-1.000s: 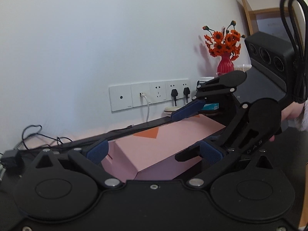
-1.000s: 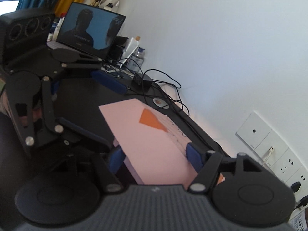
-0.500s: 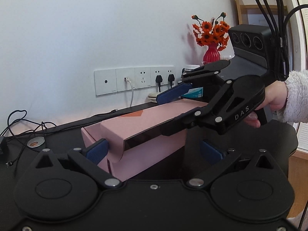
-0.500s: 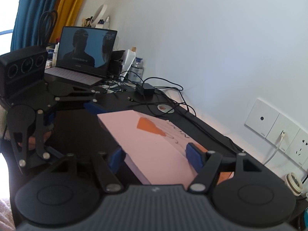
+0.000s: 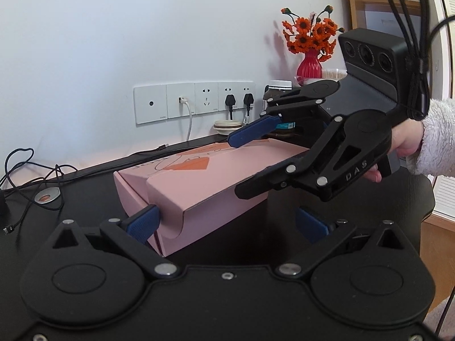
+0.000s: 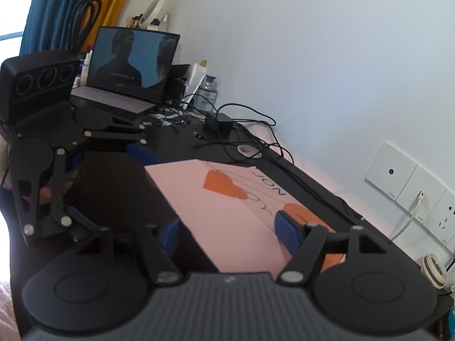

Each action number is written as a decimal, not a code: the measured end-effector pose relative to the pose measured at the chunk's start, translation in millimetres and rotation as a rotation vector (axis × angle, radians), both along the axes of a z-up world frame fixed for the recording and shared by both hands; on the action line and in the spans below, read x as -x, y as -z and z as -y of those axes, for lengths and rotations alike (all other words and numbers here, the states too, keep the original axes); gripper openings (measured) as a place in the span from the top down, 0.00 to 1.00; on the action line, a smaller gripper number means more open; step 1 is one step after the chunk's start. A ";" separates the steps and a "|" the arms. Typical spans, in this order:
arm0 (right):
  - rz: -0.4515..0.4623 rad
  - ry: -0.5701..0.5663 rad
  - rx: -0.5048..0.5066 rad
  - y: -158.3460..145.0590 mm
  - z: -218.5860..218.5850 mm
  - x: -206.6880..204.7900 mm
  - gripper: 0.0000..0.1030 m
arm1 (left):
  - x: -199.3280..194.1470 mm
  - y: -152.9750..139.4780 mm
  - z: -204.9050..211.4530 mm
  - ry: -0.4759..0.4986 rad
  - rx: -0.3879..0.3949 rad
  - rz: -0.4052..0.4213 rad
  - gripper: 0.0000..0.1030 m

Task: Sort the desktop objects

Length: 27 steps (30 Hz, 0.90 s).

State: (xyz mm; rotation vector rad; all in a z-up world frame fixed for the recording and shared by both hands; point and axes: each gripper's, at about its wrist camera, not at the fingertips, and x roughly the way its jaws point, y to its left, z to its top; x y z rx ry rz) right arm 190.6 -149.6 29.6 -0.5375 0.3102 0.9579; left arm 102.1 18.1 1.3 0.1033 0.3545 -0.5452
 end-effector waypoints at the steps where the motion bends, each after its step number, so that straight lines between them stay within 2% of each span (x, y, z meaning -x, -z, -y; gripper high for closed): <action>1: -0.004 0.001 -0.003 -0.7 0.4 -0.4 0.33 | 1.0 -0.3 0.3 0.008 -0.001 0.005 0.00; 7: 0.033 -0.005 0.019 0.5 -2.5 4.3 0.33 | 1.4 1.1 8.6 0.016 -0.046 0.000 0.00; 13: 0.079 0.008 0.043 5.1 -4.7 10.3 0.33 | -0.5 0.9 7.3 0.020 -0.036 -0.007 0.00; 17: 0.160 0.021 0.068 4.6 8.3 20.0 0.23 | 0.1 1.6 10.9 0.011 -0.059 0.001 0.00; 19: 0.178 0.032 0.068 4.2 22.4 23.3 0.22 | 0.2 1.7 11.2 0.009 -0.062 0.001 0.00; 22: 0.161 0.050 0.057 4.5 50.8 20.1 0.22 | 0.4 1.7 12.1 0.004 -0.066 0.002 0.00; 27: 0.055 -0.007 0.020 5.6 87.3 -2.2 0.23 | 1.9 2.8 21.2 -0.023 -0.124 0.015 0.00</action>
